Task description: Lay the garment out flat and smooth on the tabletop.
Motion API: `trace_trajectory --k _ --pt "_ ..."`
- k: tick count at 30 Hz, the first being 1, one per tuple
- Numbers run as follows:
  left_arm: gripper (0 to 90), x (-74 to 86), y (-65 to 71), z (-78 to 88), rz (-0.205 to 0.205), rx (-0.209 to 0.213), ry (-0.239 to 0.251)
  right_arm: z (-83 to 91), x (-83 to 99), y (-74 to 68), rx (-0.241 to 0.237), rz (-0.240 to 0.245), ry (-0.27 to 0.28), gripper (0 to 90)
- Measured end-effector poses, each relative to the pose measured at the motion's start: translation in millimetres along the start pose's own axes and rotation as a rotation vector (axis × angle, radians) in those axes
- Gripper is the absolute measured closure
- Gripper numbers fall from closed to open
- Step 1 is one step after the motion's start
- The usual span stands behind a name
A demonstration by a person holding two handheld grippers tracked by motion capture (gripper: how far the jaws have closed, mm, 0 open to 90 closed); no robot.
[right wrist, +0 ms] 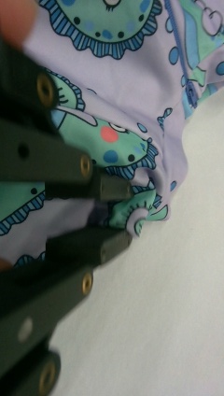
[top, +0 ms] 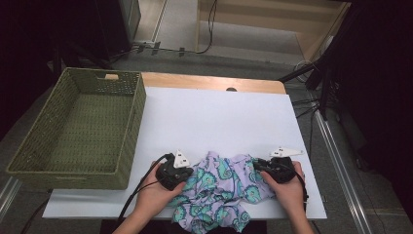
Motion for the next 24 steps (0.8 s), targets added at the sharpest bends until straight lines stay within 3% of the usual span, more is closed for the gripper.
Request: trace_trajectory --k 2,4,6,8,10,11,13,14,16,20,24 --pt "89.2 -3.1 -5.8 5.9 0.022 -0.03 0.046 4.6 -2.8 -0.1 0.007 0.01 0.022 85.1" --pt "89.3 -8.7 -17.2 16.5 0.08 -0.08 0.121 15.8 -9.7 -1.8 0.024 0.034 0.099 85.5" --pt "89.3 -15.2 -29.5 28.8 0.142 -0.146 0.217 29.6 -19.4 -6.9 0.039 0.096 0.191 85.5" --pt "89.3 -19.3 -37.9 35.0 0.198 -0.173 0.264 40.1 -27.9 -10.6 0.055 0.138 0.258 85.4" --pt "89.1 -18.1 -42.9 27.8 0.203 -0.166 0.213 42.8 -33.3 -7.5 0.081 0.119 0.275 83.6" --pt "88.9 -14.3 -45.5 18.0 0.198 -0.155 0.156 39.5 -34.4 -2.5 0.087 0.096 0.26 80.3" --pt "86.9 -6.7 -48.6 4.6 0.217 -0.121 0.082 27.0 -29.6 14.8 0.131 0.017 0.155 74.9" --pt "84.3 -4.1 -49.9 1.0 0.237 -0.108 0.071 20.0 -24.6 22.9 0.118 -0.045 0.102 73.3" --pt "75.9 -3.7 -50.4 1.2 0.248 -0.087 0.083 16.0 -19.2 31.3 0.098 -0.104 0.104 70.9" --pt "63.7 -11.5 -56.5 4.1 0.268 -0.102 0.12 21.6 -21.7 31.3 0.092 -0.069 0.147 69.2" --pt "61.5 -17.3 -59.4 -3.8 0.274 -0.076 0.092 20.9 -28.7 32.6 0.08 -0.055 0.14 68.5"
Point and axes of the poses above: each handheld gripper's, and its own axes: z roughly backward along the jaws, x roughly out of its underside, y roughly to its right, the point moved 6 cm from there along -z, roughly forward along the jaws, and after that the axes turned 13 degrees about -x, right-handed, at the moved point
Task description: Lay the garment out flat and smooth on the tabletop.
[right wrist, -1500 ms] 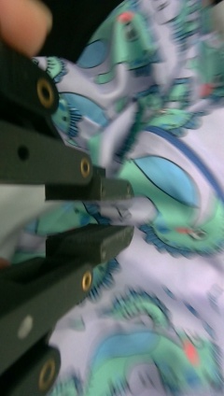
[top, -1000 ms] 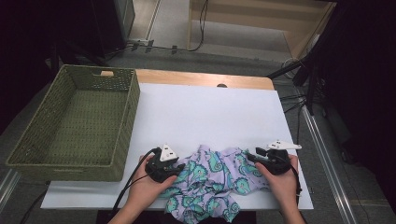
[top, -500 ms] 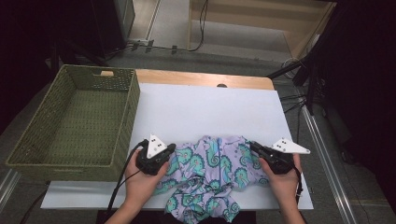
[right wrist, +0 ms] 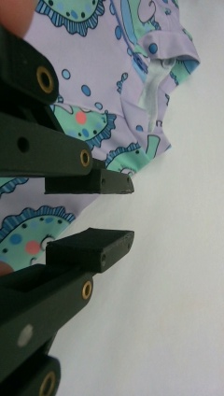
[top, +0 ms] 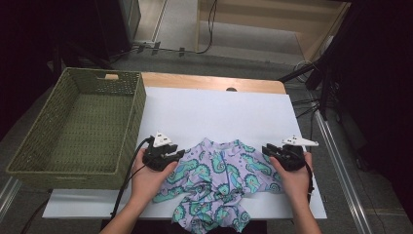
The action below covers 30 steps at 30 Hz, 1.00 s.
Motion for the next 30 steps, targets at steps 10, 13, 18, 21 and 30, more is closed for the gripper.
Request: trace_trajectory --k 10,13,18,21,30 --pt "62.3 15.5 2.6 -11.3 -0.045 -0.008 -0.085 -30.5 1.4 -9.2 -0.059 0.074 -0.096 59.0" --pt "63.2 16.7 3.8 -10.9 -0.049 -0.002 -0.079 -35.2 4.0 -10.5 -0.052 0.071 -0.102 60.8" --pt "65.7 19.2 11.0 -9.9 -0.084 0.013 -0.074 -39.8 9.6 -14.1 -0.039 0.1 -0.125 64.4" --pt "78.6 19.7 12.7 -9.4 -0.124 0.017 -0.08 -39.2 9.9 -16.0 -0.042 0.111 -0.138 78.6" --pt "89.3 7.4 -1.3 -1.2 -0.083 -0.085 0.035 -11.5 -10.2 -18.0 0.022 0.15 0.072 86.4"
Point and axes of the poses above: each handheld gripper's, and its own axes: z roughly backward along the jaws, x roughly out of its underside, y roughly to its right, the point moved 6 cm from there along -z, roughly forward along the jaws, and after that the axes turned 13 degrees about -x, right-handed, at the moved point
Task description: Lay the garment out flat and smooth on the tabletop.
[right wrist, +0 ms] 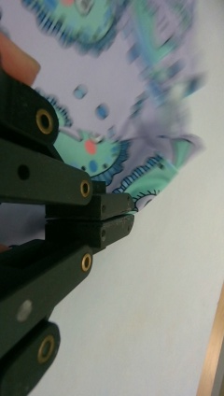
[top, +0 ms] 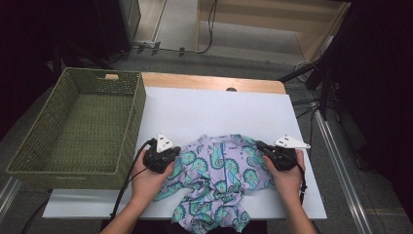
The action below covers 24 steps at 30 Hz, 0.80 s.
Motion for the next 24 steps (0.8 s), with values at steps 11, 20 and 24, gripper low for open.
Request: trace_trajectory --k 11,20,24 --pt "61.3 4.9 -4.8 -9.4 0.068 0.073 -0.072 -9.9 15.7 15.6 -0.058 -0.086 -0.102 61.8" --pt "56.4 1.2 11.6 -20.7 -0.02 0.016 -0.106 -27.7 13.0 16.8 -0.093 -0.071 -0.168 56.4" --pt "82.5 1.4 16.1 -19.5 -0.048 0.064 -0.097 -32.9 16.9 5.8 -0.108 0.017 -0.217 75.9"
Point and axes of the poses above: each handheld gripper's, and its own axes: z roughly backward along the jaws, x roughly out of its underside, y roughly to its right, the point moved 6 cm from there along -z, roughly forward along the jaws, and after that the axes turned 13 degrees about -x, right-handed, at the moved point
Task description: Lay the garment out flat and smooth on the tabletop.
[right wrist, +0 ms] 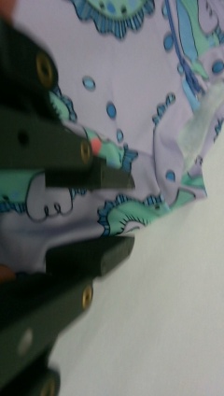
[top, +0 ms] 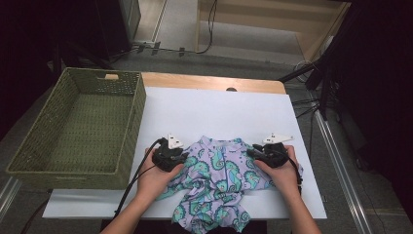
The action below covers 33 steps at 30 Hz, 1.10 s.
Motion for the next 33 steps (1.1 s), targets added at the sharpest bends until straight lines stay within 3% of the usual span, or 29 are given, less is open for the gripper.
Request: trace_trajectory --k 2,4,8,11,14,16,17,18,19,20,25,27,30,33 --pt "87.7 -1.8 -0.8 -0.5 -0.003 -0.003 0.0 1.0 -0.4 -1.9 0.002 0.011 -0.015 85.8" --pt "88.1 -8.3 -5.8 -2.1 0.003 -0.027 0.018 3.3 -3.3 -0.2 0.025 0.015 -0.002 87.1" --pt "88.2 -38.7 -24.7 -1.3 0.062 -0.076 0.099 16.9 -22.9 13.8 0.079 -0.004 0.118 87.3" --pt "88.2 -70.8 -38.5 -4.0 0.091 -0.116 0.149 25.9 -51.4 28.3 0.115 0.007 0.176 87.2" --pt "88.1 -104.8 -55.6 -16.4 0.113 -0.145 0.161 28.1 -86.6 44.5 0.143 0.016 0.201 87.2" --pt "87.3 -125.6 -72.8 -32.4 0.165 -0.165 0.157 25.0 -111.5 60.4 0.168 -0.007 0.223 87.1" --pt "83.8 -131.4 -83.7 -40.8 0.196 -0.202 0.143 20.6 -122.3 69.2 0.186 -0.031 0.223 86.1" --pt "72.2 -133.3 -93.3 -48.8 0.245 -0.226 0.122 14.9 -129.8 77.7 0.201 -0.057 0.218 77.8" --pt "62.5 -130.6 -100.4 -55.2 0.311 -0.197 0.092 8.8 -133.1 85.3 0.231 -0.095 0.197 64.2" --pt "61.5 -127.9 -102.1 -57.1 0.331 -0.175 0.076 2.2 -132.8 91.3 0.251 -0.13 0.167 56.6" --pt "58.8 -105.8 -93.2 -51.0 0.269 -0.167 0.095 2.9 -110.7 93.4 0.216 -0.126 0.151 51.7" --pt "58.9 -95.7 -89.0 -45.8 0.278 -0.151 0.108 9.5 -95.3 97.8 0.205 -0.147 0.151 51.7" --pt "59.0 -80.5 -76.9 -38.2 0.246 -0.131 0.114 24.5 -72.1 103.5 0.206 -0.188 0.163 51.8" --pt "59.7 -63.7 -60.7 -31.4 0.221 -0.068 0.105 40.9 -52.6 104.4 0.202 -0.192 0.176 52.9"
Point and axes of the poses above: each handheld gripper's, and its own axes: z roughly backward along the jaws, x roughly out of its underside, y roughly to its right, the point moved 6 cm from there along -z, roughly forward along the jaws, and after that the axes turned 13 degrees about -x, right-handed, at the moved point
